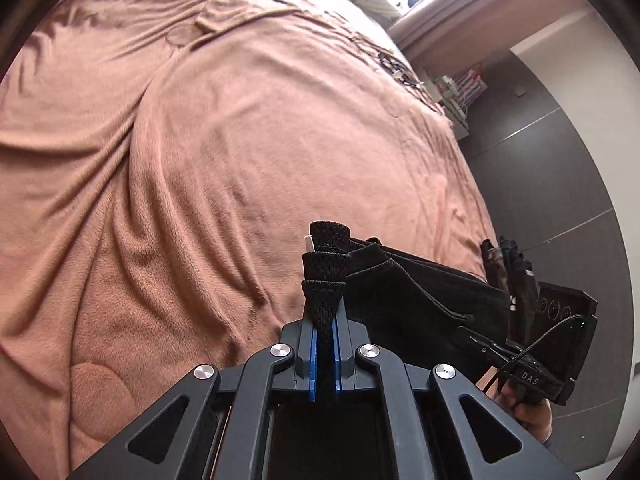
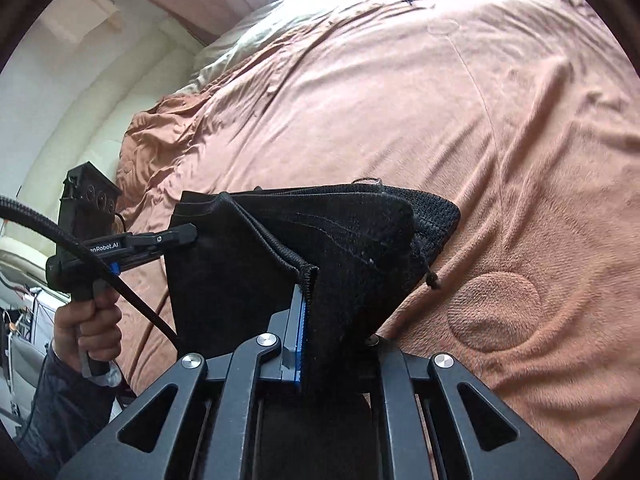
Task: Fold small clothes
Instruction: 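Close the left gripper on the shirt end while the right gripper grips it too, then lift the folded shirt with both grippers and carry it across the bed, then lower the folded shirt onto the duvet by the headboard and open both grippers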
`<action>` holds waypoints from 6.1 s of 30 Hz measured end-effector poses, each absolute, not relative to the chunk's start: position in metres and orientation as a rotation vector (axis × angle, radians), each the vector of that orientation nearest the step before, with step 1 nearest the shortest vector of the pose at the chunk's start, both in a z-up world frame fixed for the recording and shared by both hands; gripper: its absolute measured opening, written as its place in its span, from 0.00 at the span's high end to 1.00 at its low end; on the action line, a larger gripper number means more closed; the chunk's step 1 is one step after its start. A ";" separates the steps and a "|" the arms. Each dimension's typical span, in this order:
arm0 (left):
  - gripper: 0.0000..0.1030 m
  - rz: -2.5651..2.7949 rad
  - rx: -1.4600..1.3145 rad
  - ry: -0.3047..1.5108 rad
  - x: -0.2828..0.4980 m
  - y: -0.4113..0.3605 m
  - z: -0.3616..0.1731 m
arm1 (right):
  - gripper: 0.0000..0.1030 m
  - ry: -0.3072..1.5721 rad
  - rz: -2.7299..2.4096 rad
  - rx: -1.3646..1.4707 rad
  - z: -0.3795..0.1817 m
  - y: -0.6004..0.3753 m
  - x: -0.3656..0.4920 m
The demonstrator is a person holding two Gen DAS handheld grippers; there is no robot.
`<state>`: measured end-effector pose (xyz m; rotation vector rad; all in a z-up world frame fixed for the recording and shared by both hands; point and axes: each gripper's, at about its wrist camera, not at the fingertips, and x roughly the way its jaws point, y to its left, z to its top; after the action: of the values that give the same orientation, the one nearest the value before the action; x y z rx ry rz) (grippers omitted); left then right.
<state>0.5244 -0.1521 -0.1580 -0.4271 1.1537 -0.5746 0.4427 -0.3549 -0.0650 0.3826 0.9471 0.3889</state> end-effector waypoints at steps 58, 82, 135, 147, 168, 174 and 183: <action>0.96 -0.603 -0.379 0.441 0.170 0.000 0.212 | 0.94 0.364 0.631 0.088 0.199 -0.270 0.023; 0.96 -0.365 -0.517 0.362 0.187 0.242 0.169 | 0.94 0.418 0.864 -0.030 0.161 -0.104 0.160; 0.96 0.249 -0.493 0.663 0.407 0.519 -0.022 | 0.94 0.837 0.961 0.030 -0.056 0.187 0.497; 0.86 0.372 -0.441 0.811 0.473 0.526 -0.093 | 0.57 0.975 0.737 -0.009 -0.120 0.222 0.586; 0.48 0.317 -0.459 0.855 0.424 0.489 -0.098 | 0.29 0.998 0.621 0.032 -0.117 0.162 0.563; 0.37 0.267 -0.404 0.814 0.387 0.441 -0.060 | 0.29 0.829 0.599 -0.035 -0.040 0.123 0.514; 0.10 0.206 -0.355 0.747 0.324 0.378 0.010 | 0.29 0.818 0.669 -0.008 0.012 0.054 0.453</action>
<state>0.3240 0.3777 0.0100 -0.3550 0.7468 0.2056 0.4533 0.0542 0.0120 -0.0080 0.8178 0.6685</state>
